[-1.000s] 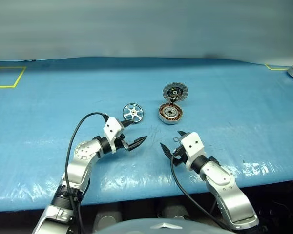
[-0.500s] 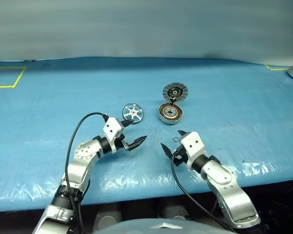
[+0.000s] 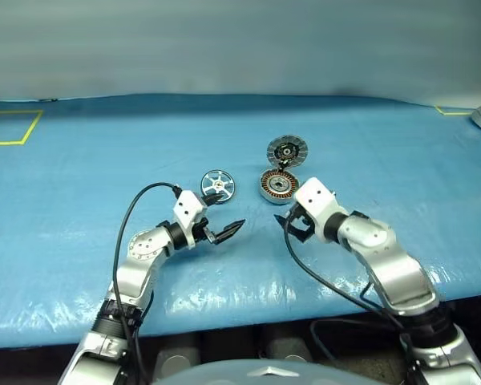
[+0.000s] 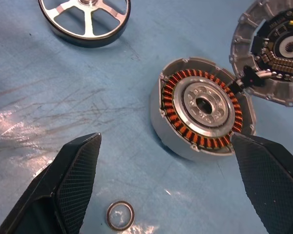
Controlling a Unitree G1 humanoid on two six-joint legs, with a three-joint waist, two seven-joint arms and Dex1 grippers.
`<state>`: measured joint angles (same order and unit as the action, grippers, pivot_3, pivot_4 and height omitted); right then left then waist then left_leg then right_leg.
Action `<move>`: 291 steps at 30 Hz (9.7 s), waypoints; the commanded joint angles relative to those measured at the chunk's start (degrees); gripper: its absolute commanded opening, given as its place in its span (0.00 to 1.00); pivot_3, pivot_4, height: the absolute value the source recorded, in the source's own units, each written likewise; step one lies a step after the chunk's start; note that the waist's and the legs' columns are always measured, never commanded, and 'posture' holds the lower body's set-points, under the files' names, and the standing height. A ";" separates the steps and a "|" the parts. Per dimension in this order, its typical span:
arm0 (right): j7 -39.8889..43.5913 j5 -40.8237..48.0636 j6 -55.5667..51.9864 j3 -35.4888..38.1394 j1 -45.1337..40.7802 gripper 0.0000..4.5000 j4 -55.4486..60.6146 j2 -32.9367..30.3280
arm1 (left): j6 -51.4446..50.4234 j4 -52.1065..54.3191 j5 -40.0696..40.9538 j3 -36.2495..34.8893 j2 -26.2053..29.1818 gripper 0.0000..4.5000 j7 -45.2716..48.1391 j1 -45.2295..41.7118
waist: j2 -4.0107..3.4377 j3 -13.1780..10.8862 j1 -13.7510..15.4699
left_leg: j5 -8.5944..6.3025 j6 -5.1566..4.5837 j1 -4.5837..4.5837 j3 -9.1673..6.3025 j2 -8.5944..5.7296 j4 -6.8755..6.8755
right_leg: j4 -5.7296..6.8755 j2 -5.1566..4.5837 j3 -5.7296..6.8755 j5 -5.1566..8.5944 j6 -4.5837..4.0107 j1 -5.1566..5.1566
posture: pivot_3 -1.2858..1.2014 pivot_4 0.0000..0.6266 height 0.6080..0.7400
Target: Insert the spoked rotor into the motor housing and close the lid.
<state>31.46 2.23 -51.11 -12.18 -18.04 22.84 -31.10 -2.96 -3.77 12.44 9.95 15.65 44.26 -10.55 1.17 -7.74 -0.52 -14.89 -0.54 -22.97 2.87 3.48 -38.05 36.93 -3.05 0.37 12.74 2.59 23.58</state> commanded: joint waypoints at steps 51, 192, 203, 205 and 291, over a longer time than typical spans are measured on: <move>11.14 -8.09 3.12 -17.33 -17.21 0.42 -21.61 1.86 | -0.60 4.68 0.08 0.57 -0.96 1.00 -2.25 2.45 | -0.05 0.01 -0.12 | -0.01 -0.02 0.10 0.05 0.02 -0.05 | 0.00 -0.01 -0.02 -0.08 0.14 -0.07 | 0.52 0.24 1.00; -1.92 8.11 20.99 -2.24 17.35 0.15 0.76 8.44 | 1.80 6.09 -0.86 3.47 5.92 1.00 5.16 3.97 | -0.06 -0.04 0.00 | -0.03 -0.06 0.02 0.07 -0.02 0.05 | -0.05 0.04 -0.20 0.04 0.00 0.06 | 0.52 0.24 1.00; -3.13 7.70 20.65 -1.31 15.96 0.15 -1.40 10.19 | 3.00 5.07 -1.33 4.07 5.57 1.00 5.29 3.85 | -0.06 -0.04 0.01 | -0.03 -0.06 0.02 0.07 -0.01 0.04 | -0.05 0.04 -0.20 0.03 0.01 0.05 | 0.52 0.24 1.00; -3.03 7.51 20.73 -1.29 15.61 0.15 -1.72 10.16 | 3.24 4.86 -1.37 4.12 5.55 1.00 5.34 3.75 | -0.06 -0.04 0.00 | -0.03 -0.06 0.02 0.07 -0.01 0.03 | -0.05 0.04 -0.20 0.03 0.00 0.05 | 0.52 0.24 1.00; -1.69 7.16 19.79 -1.92 13.97 0.15 -3.15 11.12 | 1.47 6.88 -2.26 4.94 4.48 1.00 3.48 4.26 | -0.06 -0.04 -0.05 | -0.03 -0.06 0.04 0.07 -0.01 0.02 | -0.04 0.05 -0.20 0.02 0.01 0.02 | 0.52 0.24 1.00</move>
<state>29.73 9.14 -31.32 -14.80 -3.57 18.33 -19.80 -1.84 0.39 10.13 14.50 20.33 47.68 -6.13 1.12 -7.78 -0.58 -14.92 -0.60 -22.92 2.93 3.47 -38.03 36.89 -3.00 0.17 12.77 2.60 23.60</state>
